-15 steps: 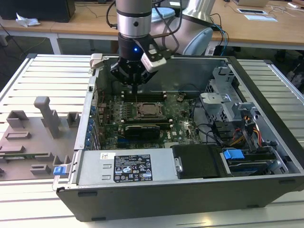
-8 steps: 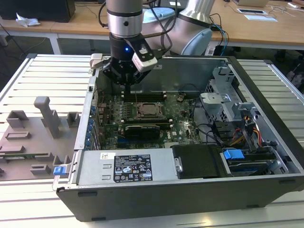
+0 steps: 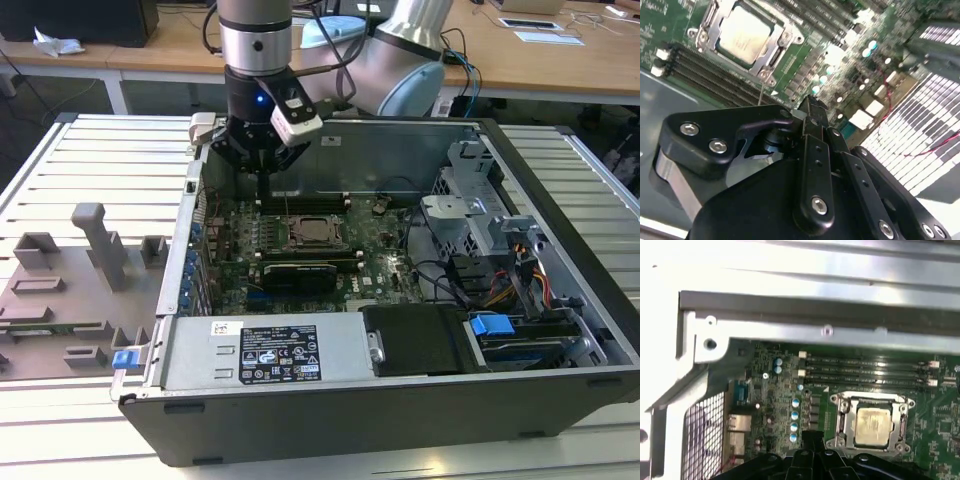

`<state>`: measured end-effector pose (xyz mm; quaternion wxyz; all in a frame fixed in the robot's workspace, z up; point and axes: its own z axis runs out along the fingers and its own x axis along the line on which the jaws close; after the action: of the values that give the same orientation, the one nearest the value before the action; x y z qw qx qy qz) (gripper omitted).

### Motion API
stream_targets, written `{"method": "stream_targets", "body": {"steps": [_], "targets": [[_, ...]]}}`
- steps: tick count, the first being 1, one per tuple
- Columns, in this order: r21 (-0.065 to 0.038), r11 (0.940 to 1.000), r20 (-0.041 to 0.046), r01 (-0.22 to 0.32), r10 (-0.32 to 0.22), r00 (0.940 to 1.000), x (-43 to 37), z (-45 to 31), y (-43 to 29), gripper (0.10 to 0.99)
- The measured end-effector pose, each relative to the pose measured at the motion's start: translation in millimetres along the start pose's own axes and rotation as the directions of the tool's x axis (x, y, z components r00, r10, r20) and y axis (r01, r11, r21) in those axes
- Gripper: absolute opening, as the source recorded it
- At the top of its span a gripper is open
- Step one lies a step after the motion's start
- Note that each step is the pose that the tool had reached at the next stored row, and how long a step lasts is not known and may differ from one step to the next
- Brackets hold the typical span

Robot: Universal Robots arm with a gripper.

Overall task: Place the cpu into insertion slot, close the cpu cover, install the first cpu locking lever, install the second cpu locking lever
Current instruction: 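Install the first cpu locking lever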

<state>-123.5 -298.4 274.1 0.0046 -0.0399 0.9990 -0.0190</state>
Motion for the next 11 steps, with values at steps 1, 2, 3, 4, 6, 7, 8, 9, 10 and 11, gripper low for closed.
{"method": "stream_targets", "body": {"steps": [1, 2, 3, 4, 6, 7, 8, 9, 10, 11], "targets": [[0.0, 1.0, 0.0001, 0.0, 0.0, 1.0, -0.4, 0.7, 3.7, 0.106], [0.0, 1.0, -0.0001, 0.0, 0.0, 1.0, -1.0, 1.7, 9.7, 0.106], [0.0, 1.0, 0.0, 0.0, 0.0, 1.0, -1.3, 2.4, 12.9, 0.106], [0.0, 1.0, 0.0001, 0.0, 0.0, 1.0, -2.2, 3.2, 17.3, 0.106], [0.0, 1.0, 0.0, 0.0, 0.0, 1.0, -3.9, 4.2, 22.3, 0.106], [0.0, 1.0, -0.0002, 0.0, 0.0, 1.0, -6.7, 5.2, 25.4, 0.106], [0.0, 1.0, -0.0009, 0.0, 0.0, 1.0, -14.4, 7.1, 28.4, 0.106], [0.0, 1.0, -0.0019, 0.0, 0.0, 1.0, -20.5, 8.2, 29.5, 0.106], [0.0, 1.0, -0.0023, 0.0, 0.0, 1.0, -26.3, 9.3, 30.3, 0.106], [0.0, 1.0, -0.0028, 0.0, 0.0, 1.0, -29.8, 9.9, 30.8, 0.106]]}}
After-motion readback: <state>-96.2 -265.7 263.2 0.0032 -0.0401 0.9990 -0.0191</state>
